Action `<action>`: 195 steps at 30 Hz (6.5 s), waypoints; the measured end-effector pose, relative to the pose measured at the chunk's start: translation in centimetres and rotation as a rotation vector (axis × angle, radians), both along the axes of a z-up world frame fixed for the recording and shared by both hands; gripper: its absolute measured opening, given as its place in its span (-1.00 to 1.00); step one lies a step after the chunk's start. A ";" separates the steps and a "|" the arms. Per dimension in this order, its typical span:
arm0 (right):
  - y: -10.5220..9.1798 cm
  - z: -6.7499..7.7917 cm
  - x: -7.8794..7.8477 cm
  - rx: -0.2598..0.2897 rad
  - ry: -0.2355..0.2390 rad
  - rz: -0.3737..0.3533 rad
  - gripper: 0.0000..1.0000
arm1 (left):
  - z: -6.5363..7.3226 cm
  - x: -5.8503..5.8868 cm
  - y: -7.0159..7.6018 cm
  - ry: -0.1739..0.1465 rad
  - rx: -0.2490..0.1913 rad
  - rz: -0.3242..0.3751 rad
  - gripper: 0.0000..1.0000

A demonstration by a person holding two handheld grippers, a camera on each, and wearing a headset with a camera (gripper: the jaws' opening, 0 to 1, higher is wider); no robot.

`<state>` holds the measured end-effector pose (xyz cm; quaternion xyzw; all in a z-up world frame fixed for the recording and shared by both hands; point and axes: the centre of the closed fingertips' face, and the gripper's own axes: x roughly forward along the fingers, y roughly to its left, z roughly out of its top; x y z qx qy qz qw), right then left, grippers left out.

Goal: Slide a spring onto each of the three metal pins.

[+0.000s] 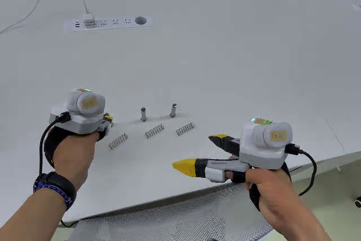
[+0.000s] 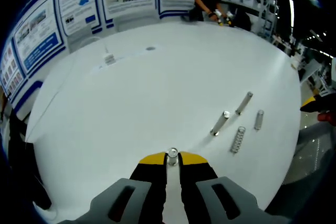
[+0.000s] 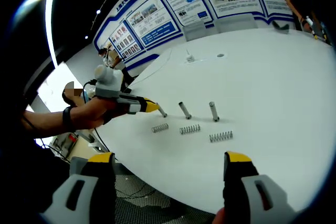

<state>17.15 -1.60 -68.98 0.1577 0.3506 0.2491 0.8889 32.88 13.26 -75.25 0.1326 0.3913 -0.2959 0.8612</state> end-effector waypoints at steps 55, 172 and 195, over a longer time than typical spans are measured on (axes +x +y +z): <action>0.8 -0.8 1.0 -0.014 -0.004 0.031 0.74 | -0.1 -5.4 4.2 0.095 -0.154 0.020 0.11; 0.7 -2.1 0.8 -0.094 -0.002 0.089 0.70 | -3.2 -6.3 0.2 0.101 -0.075 -0.322 -0.79; 2.0 -1.5 1.1 -0.009 -0.017 0.088 0.59 | 3.3 -10.8 0.5 0.072 -0.153 -0.421 -0.79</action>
